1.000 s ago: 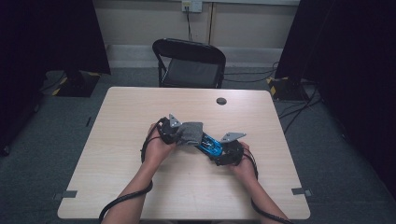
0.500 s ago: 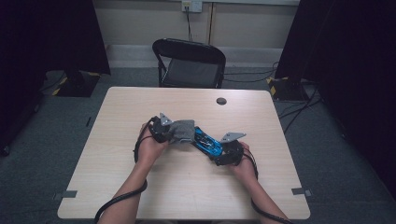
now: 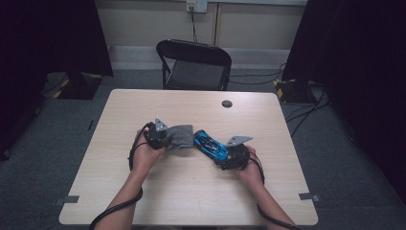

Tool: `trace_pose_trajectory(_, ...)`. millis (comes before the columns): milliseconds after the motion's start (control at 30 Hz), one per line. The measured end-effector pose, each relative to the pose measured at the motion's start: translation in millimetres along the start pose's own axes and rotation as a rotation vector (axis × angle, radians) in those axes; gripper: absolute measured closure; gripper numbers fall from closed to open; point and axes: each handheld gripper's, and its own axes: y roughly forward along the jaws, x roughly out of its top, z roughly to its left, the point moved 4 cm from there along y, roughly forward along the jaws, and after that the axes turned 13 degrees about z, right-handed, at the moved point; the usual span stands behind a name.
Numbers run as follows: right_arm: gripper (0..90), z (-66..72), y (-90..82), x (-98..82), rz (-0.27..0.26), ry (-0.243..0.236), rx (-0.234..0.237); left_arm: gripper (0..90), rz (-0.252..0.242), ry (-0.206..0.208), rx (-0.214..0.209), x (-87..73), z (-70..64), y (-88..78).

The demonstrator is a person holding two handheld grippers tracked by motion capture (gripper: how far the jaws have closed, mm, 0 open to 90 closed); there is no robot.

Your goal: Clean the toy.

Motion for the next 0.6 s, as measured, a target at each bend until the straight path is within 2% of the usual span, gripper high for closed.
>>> trace_pose_trajectory(267,23.0,0.0,-0.1,-0.2,0.001,-0.001,0.002,76.6,-0.006,0.041,-0.026,-16.5,-11.4,-14.6)
trace_pose_trajectory(433,22.8,0.0,-0.4,-0.5,0.001,0.000,0.002,76.5,-0.011,0.049,-0.062,-26.4,-23.9,-15.7)
trace_pose_trajectory(600,22.4,-0.8,-0.6,-0.7,0.003,-0.011,0.010,76.5,-0.014,0.064,-0.076,-33.9,-34.8,-14.5)
